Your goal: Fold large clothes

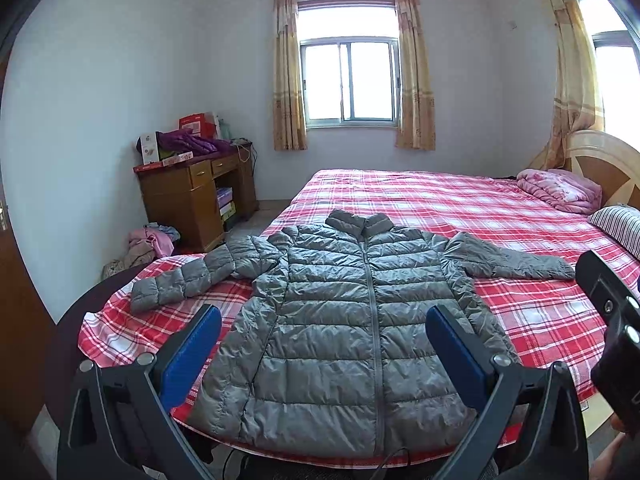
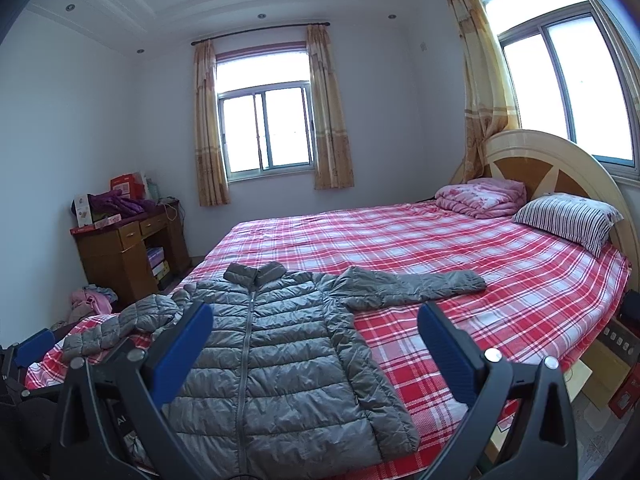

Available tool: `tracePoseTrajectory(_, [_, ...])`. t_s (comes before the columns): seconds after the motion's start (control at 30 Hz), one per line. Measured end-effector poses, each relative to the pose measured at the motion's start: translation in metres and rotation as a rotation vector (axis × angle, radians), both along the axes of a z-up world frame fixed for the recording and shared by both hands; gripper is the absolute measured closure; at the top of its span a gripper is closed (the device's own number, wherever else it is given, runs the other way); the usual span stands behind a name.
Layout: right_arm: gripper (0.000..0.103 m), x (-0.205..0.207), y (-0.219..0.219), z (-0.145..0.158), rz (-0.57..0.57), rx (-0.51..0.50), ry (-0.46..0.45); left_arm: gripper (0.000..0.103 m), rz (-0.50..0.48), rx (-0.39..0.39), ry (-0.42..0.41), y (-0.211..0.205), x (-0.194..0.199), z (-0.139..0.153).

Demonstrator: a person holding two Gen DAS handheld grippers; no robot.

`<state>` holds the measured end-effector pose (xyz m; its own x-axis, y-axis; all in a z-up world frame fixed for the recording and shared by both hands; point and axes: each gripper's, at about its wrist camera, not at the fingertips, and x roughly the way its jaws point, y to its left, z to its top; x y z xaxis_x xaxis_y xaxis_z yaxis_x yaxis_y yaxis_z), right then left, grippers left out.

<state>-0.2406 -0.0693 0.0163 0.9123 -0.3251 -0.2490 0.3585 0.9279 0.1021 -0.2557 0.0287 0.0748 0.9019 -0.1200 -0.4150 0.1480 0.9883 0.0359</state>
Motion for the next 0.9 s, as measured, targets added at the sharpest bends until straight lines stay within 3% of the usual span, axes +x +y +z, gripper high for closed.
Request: tracePoseTrajectory(0.9, [0.000,-0.0022,-0.0004,0.0041,0.011,0.019,0.007,0.001,0.004,0.007,-0.004,0.0004,-0.0016,-0.0013])
